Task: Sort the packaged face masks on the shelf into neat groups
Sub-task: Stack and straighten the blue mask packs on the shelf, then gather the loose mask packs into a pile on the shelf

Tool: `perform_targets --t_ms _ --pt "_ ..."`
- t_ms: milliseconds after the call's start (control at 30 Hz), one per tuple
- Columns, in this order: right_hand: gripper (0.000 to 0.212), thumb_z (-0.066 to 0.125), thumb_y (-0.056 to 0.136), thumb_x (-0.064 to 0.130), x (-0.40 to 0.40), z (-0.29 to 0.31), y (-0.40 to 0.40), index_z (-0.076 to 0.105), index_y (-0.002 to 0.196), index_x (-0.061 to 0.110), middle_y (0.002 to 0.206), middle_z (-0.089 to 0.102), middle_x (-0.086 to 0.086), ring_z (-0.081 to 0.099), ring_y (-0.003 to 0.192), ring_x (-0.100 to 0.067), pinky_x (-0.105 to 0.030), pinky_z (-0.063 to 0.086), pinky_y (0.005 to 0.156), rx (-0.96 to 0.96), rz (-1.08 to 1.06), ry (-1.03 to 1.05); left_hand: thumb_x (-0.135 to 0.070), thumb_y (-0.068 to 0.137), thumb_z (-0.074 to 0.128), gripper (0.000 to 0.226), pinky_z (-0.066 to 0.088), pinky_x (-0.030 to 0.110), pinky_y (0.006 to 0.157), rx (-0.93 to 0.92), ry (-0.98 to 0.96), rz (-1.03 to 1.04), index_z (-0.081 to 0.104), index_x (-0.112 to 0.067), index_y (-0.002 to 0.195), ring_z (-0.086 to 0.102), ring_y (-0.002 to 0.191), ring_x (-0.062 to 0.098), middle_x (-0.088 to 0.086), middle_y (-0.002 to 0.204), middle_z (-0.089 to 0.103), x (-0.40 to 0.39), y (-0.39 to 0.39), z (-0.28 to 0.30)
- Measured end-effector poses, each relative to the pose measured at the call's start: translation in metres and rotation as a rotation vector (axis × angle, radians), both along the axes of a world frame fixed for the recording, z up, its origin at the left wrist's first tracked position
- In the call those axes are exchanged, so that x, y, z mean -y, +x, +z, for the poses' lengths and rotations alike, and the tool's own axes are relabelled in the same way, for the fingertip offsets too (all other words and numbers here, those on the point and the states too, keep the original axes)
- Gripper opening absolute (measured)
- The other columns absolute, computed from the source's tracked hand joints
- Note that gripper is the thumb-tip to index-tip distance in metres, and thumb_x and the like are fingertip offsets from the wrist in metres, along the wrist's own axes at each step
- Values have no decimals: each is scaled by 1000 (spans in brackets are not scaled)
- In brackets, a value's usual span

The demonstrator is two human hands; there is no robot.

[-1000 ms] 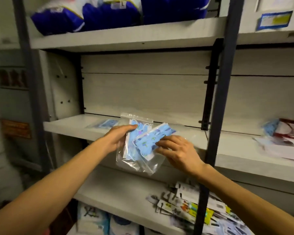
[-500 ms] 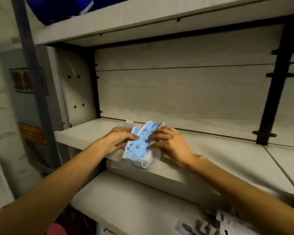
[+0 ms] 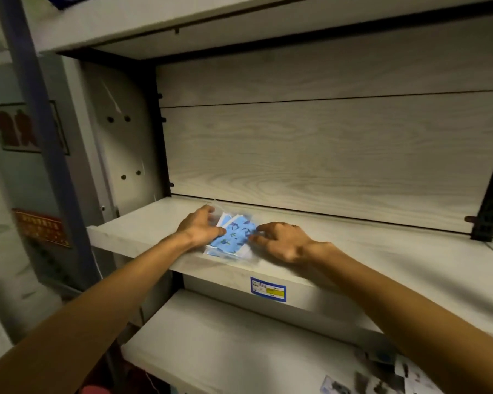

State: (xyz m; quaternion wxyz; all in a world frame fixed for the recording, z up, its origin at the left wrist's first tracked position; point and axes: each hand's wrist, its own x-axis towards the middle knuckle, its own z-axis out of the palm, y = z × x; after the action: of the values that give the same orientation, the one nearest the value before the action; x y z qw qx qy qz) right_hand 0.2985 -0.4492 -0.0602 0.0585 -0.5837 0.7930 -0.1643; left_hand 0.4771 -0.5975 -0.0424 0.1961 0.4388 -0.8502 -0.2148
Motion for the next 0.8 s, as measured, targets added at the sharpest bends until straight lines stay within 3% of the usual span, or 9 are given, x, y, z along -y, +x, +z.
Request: perform_targets --t_ms 133,200,367,567,700,800 --pt "65 34 96 68 19 -8 15 42 146 28 152 46 -5 44 135 -29 -50 30 113 -162 -17 65 -59 88 67 87 43 37 106 171 -43 -17 34 -12 153 48 136 29 10 154 45 25 7 -6" --pt "73 32 96 70 22 -9 19 30 154 27 158 37 -5 36 142 -29 -52 24 117 -188 -67 32 -62 89 64 90 41 39 109 192 -53 -27 29 -11 156 44 140 30 11 158 39 35 7 -10" --pt "88 19 90 81 15 -7 27 32 154 21 157 37 -8 34 143 -31 -52 24 117 -139 -224 -24 -60 99 47 80 35 42 113 197 -275 -110 26 -10 157 35 145 32 12 163 27 39 3 -4" --pt "81 21 97 73 -41 0 17 29 156 18 158 35 -10 29 145 -31 -48 23 119 -208 -405 -41 -65 100 35 71 34 42 109 258 -467 -338 41 -14 149 41 139 33 12 151 43 -1 -13 13" --pt "82 20 98 71 -98 16 12 19 160 18 165 26 -9 20 151 -32 -48 20 120 -65 -512 -74 -68 99 31 86 23 43 121 231 -407 -442 12 -12 162 23 152 30 11 168 18 -55 -33 12" --pt "81 23 98 70 -153 25 5 21 159 17 161 33 -12 28 147 -32 -46 25 118 -193 -547 -101 -69 99 32 90 20 46 123 191 -375 -523 3 -13 163 17 155 30 9 170 9 -106 -49 10"
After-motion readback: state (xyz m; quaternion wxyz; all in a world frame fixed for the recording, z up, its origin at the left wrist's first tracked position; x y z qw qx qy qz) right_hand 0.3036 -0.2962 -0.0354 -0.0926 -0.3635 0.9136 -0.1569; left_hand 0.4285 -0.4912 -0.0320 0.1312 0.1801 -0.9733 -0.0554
